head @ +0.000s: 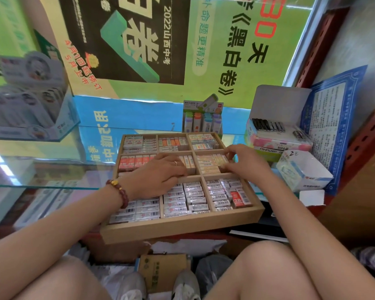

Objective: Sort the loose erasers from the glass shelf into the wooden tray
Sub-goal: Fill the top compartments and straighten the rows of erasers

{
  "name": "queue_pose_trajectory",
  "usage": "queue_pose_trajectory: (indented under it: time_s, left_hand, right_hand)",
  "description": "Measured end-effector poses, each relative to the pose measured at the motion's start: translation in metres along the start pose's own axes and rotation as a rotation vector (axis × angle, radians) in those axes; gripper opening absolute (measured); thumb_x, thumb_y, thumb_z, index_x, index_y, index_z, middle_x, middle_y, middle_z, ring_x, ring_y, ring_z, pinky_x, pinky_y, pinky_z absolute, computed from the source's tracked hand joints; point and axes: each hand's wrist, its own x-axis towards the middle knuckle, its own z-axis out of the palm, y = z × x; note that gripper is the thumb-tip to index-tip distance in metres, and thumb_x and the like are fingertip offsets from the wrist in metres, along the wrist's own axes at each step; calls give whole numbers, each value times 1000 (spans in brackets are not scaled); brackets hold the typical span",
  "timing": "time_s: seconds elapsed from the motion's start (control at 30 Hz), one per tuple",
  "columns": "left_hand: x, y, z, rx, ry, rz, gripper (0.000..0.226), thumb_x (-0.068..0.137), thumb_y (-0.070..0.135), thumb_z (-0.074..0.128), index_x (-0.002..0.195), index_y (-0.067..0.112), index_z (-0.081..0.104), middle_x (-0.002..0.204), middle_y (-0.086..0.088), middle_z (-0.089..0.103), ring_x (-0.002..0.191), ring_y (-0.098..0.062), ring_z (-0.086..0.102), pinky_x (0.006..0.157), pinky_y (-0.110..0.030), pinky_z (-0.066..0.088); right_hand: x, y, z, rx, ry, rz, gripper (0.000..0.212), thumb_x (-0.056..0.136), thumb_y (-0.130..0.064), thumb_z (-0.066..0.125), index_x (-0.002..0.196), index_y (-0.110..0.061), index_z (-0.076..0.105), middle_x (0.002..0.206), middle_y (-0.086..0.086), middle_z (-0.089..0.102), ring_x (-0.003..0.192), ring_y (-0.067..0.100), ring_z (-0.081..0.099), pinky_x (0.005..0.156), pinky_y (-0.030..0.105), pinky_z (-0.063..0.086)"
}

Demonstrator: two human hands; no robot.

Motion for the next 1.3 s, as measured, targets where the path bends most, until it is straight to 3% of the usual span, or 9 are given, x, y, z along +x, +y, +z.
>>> queue_pose_trajectory:
  time_s: [0.17,0.3,0.43,0.6,0.7,0.8,1.0,1.13,1.3]
  left_hand:
    - [-4,-3,1,-52,7,-19,55,84,35,16,117,23,58,120,9,57,120,-6,40,110,-33,24]
    - [-5,-1,-2,1,3,-13,61,83,36,13,120,22,58,124,11,57,121,-3,41,111,-26,13]
    - [-9,-5,-6,-2,4,-5,62,82,38,14,124,27,58,128,17,55,122,2,41,108,-23,10]
    - [-18,-12,-7,-157,13,-148,39,88,39,40,121,36,61,127,23,55,118,17,35,113,-20,12]
    - [-25,-14,-12,-191,56,-189,43,86,47,38,115,33,66,119,25,59,110,25,35,108,-14,15]
    - [-34,-13,-17,-195,75,-226,39,89,46,43,115,30,67,119,26,55,114,18,35,109,-18,17]
    - [-44,-7,-24,-160,98,-249,68,72,68,31,121,31,62,128,20,55,125,1,42,112,-39,29]
    - [-52,8,-35,-171,9,-246,71,69,73,34,127,37,55,135,25,46,124,3,39,111,-33,29]
    - [-58,34,-43,-2,-154,-111,91,60,87,43,139,42,35,142,31,24,124,10,22,107,-21,13]
  right_hand:
    - [7,-12,6,-248,22,-41,28,82,-33,70,107,-27,60,110,-4,57,99,18,58,70,29,40]
    - [5,-14,6,-293,49,-58,24,85,-33,66,107,-24,60,109,-3,61,99,18,58,71,29,39]
    - [1,-11,2,-244,18,-63,23,89,-25,60,113,-26,62,113,-7,61,104,16,57,73,27,39]
    - [-18,-3,-35,77,-175,-69,22,89,-11,62,101,-29,69,103,-11,66,101,10,59,83,26,44]
    - [-44,-6,-44,-24,-356,-57,31,80,-14,75,107,-28,66,99,-13,63,91,4,56,78,20,41]
    - [-65,-7,-29,-77,-310,-68,43,79,-19,76,117,-29,60,105,-13,54,97,5,51,82,20,40]
    - [-77,-15,-20,-136,-202,-127,33,83,-23,71,115,-28,62,114,-11,58,103,9,55,85,23,43]
    - [-78,-19,-18,-153,-241,-96,29,86,-23,66,114,-27,62,115,-11,58,105,10,56,87,24,44]
    - [-91,-24,-20,-26,-200,-64,28,89,-16,52,111,-30,63,107,-10,61,99,11,57,91,34,47]
